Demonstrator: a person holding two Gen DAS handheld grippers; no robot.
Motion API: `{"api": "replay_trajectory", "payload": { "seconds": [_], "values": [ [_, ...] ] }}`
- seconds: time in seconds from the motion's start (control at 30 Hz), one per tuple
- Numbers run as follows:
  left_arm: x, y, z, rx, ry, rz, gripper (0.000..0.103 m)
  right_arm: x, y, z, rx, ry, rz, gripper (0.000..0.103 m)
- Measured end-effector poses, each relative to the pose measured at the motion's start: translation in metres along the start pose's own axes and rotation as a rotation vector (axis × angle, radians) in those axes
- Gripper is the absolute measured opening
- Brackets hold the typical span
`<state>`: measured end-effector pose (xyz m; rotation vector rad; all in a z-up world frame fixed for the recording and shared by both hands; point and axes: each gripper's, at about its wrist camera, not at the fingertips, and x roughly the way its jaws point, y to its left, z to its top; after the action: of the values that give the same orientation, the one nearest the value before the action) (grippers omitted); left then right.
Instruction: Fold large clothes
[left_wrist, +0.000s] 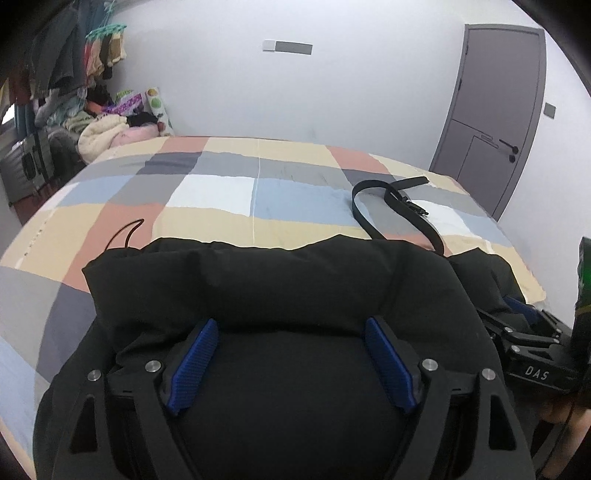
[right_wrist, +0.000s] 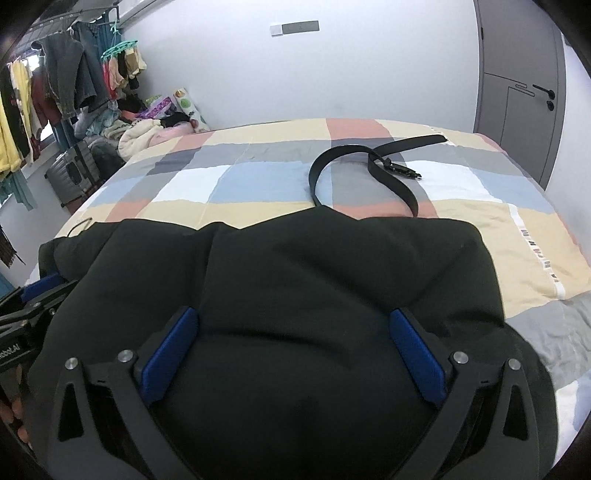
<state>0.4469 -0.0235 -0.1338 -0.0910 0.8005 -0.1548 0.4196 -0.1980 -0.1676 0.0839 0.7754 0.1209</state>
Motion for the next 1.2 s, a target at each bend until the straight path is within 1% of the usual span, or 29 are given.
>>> {"api": "replay_trajectory", "payload": {
  "seconds": [0.1, 0.27, 0.43, 0.6, 0.67, 0.73, 0.8, 0.87, 0.93, 1.0, 1.1, 1.13, 1.2],
  "values": [
    [0.007, 0.000, 0.001, -0.003, -0.001, 0.011, 0.082, 0.009, 0.001, 0.002, -0.002, 0.005, -0.012, 0.103],
    [0.026, -0.004, 0.007, 0.003, 0.008, 0.040, 0.084, 0.025, -0.004, 0.008, 0.012, 0.032, 0.000, 0.103],
    [0.043, -0.004, 0.009, 0.006, 0.013, 0.059, 0.086, 0.038, -0.006, 0.011, 0.024, 0.028, -0.010, 0.103],
    [0.044, -0.001, 0.010, 0.004, 0.025, 0.048, 0.085, 0.042, -0.003, 0.010, 0.012, 0.025, -0.019, 0.103],
    [0.039, 0.002, 0.010, 0.003, 0.028, 0.040, 0.085, 0.038, -0.003, 0.010, 0.011, 0.018, -0.019, 0.103],
    [0.030, 0.005, 0.009, 0.005, 0.027, 0.048, 0.085, 0.025, -0.001, 0.010, -0.009, -0.006, -0.010, 0.103],
    [0.017, 0.010, 0.009, 0.013, 0.006, 0.086, 0.085, 0.009, 0.000, 0.008, -0.050, -0.039, -0.001, 0.103],
    [0.006, 0.017, 0.007, 0.012, -0.015, 0.112, 0.085, -0.005, -0.003, 0.007, -0.082, -0.052, -0.014, 0.103],
    [-0.004, 0.024, 0.003, 0.013, -0.016, 0.146, 0.085, -0.014, -0.013, 0.005, -0.079, -0.062, -0.006, 0.103],
    [-0.010, 0.030, -0.004, 0.029, -0.015, 0.181, 0.085, -0.023, -0.027, 0.001, -0.071, -0.065, -0.021, 0.103],
    [-0.017, 0.040, -0.014, 0.036, -0.016, 0.179, 0.085, -0.031, -0.049, -0.005, -0.062, -0.072, -0.055, 0.103],
    [-0.016, 0.043, -0.017, 0.031, -0.018, 0.170, 0.086, -0.031, -0.056, -0.007, -0.048, -0.070, -0.051, 0.103],
    [-0.014, 0.049, -0.022, 0.015, -0.018, 0.153, 0.087, -0.027, -0.068, -0.011, -0.006, -0.046, -0.011, 0.103]
  ]
}}
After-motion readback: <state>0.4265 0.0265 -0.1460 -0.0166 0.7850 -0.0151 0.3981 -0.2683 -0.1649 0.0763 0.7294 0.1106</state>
